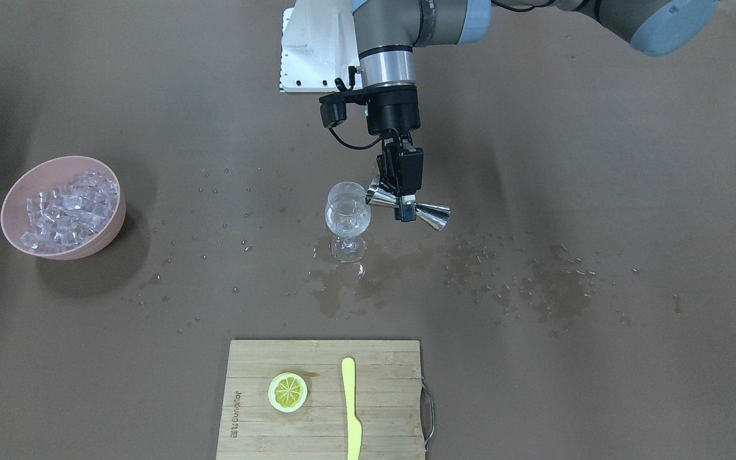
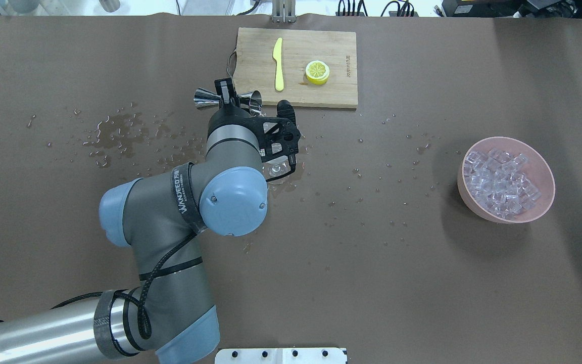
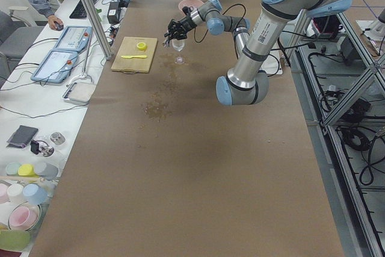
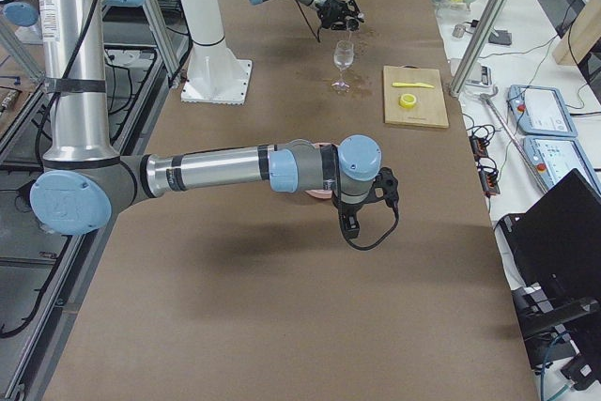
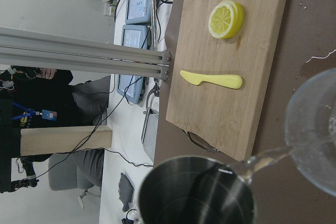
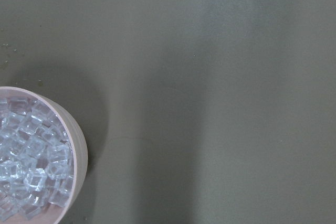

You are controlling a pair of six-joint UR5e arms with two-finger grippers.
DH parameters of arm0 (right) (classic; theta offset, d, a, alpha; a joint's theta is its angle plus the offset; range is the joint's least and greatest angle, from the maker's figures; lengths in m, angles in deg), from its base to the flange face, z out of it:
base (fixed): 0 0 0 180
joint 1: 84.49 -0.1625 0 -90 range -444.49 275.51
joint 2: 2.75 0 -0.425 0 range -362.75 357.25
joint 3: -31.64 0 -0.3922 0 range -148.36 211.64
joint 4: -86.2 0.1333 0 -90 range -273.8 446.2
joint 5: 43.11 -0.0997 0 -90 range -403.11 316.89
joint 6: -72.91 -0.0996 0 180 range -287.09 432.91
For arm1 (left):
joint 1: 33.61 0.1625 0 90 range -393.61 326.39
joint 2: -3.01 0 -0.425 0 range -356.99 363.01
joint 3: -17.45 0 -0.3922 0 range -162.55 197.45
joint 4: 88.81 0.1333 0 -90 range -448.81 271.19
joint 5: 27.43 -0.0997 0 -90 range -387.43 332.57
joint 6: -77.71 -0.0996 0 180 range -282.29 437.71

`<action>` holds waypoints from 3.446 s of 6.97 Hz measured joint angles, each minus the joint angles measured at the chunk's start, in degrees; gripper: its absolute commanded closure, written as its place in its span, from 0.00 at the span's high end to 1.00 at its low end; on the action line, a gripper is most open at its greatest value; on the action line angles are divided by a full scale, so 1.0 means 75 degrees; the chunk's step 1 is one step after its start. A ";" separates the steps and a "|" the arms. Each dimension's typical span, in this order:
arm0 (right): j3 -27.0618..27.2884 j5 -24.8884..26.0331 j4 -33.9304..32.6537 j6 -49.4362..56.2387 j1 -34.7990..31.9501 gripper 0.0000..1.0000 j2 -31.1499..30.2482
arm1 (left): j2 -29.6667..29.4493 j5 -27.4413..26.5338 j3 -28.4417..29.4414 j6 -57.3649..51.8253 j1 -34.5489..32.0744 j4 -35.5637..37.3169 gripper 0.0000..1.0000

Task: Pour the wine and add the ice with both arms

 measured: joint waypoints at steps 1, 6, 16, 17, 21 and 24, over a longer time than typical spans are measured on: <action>-0.0005 -0.0006 0.0000 0.0000 0.0000 1.00 0.0003 | -0.0019 -0.0033 0.0004 -0.0407 0.0013 0.0126 0.00; 0.0000 -0.0016 0.0000 0.0000 0.0000 1.00 0.0095 | 0.0270 0.0033 -0.0099 -0.0486 0.0091 -0.1363 0.00; 0.0102 -0.0017 0.0000 0.0000 0.0000 1.00 0.0103 | 0.4807 0.3071 0.0692 0.5943 -0.2275 -0.8492 0.00; 0.0145 -0.0016 0.0000 0.0000 0.0000 1.00 0.0100 | 0.5246 0.3333 0.1239 0.6364 -0.2414 -0.9557 0.00; 0.0324 -0.0033 0.0000 0.0000 0.0000 1.00 0.0023 | 0.5685 0.3669 0.3696 0.7313 -0.2712 -1.2936 0.00; 0.0331 -0.0105 0.0000 0.0000 0.0000 1.00 0.0016 | 0.5644 0.3606 0.4047 0.7628 -0.2704 -1.3227 0.00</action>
